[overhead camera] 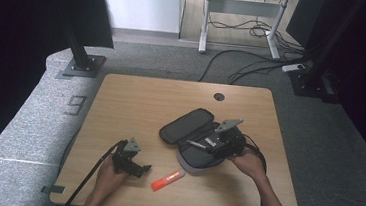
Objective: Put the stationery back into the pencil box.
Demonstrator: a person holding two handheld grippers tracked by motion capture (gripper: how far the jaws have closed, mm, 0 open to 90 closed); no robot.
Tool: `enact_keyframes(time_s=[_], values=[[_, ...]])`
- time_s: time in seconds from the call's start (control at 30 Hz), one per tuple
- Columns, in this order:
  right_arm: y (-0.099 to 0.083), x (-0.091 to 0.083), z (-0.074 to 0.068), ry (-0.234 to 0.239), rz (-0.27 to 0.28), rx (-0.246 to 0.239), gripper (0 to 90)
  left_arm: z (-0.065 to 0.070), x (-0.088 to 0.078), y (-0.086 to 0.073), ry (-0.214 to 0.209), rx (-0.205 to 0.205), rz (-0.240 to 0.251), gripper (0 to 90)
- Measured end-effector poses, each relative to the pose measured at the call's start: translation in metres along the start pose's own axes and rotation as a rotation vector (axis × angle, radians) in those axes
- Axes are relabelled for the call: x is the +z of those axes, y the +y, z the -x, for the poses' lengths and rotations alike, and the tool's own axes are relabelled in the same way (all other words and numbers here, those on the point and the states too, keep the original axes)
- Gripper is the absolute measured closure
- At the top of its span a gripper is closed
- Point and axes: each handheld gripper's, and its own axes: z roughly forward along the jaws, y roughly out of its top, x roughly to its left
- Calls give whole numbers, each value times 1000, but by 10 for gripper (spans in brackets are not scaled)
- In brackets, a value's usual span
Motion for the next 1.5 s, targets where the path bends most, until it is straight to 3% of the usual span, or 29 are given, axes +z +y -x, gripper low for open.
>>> enact_keyframes(time_s=[0.43, 0.83, 1.03, 1.3, 1.5], values=[[-26, -19, 8, -30, 8, 46, 89, 0, 0, 0, 0, 3, -2, 0], [-58, -36, 14, -95, 14, 78, 0, 0, 0, 0, 1, 3, -2, 0], [-76, -33, 11, -112, 20, 108, 0, 0, 0, 0, 1, 4, -2, 0], [-102, -16, 8, -143, 2, 142, 0, 0, 0, 0, 0, 3, -2, 0], [-118, -2, 3, -125, -7, 169, 0, 0, 0, 0, 0, 3, -2, 0]])
